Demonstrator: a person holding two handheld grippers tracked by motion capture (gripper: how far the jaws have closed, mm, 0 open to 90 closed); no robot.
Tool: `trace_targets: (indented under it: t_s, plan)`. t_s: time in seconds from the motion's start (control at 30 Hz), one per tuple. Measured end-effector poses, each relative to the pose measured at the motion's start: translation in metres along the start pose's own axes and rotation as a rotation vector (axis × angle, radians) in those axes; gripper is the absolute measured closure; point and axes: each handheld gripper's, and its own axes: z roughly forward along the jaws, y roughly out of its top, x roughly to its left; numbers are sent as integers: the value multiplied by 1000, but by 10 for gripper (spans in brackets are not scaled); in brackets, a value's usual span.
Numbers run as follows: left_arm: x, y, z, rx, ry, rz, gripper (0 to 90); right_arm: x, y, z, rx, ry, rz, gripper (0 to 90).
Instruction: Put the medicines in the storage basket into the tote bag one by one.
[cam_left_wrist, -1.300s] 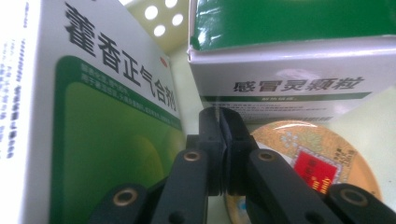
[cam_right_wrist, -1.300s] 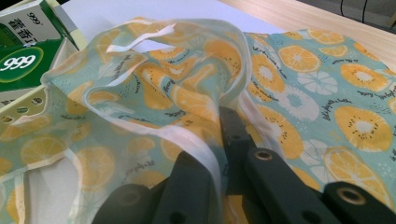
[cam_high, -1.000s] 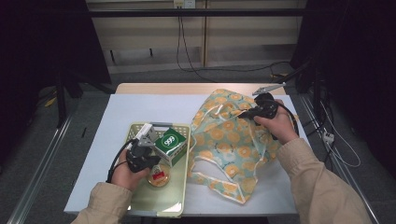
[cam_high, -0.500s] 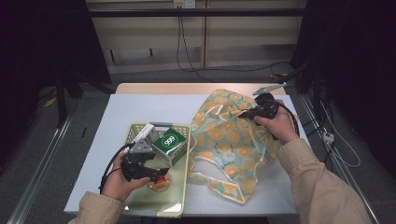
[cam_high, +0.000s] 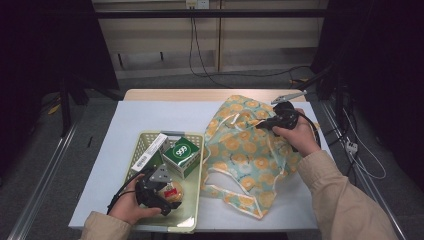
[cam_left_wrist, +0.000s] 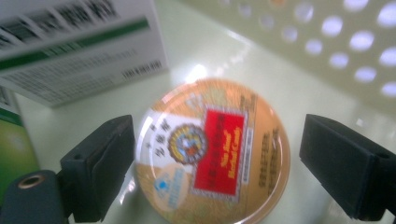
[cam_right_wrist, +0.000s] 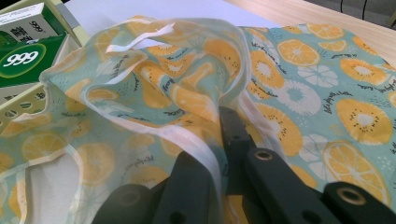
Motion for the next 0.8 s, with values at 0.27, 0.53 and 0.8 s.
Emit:
trace_targets:
  t_s: [0.27,0.53,0.8]
  plan:
    - [1,2,-2,33,31,30,200,0,-1,0,-4,-3,5,894]
    - [5,12,-16,-51,8,-47,203,-1,-2,-1,-4,-9,9,894]
    - [13,29,-38,-136,-9,-120,204,-1,-2,0,-4,-7,11,894]
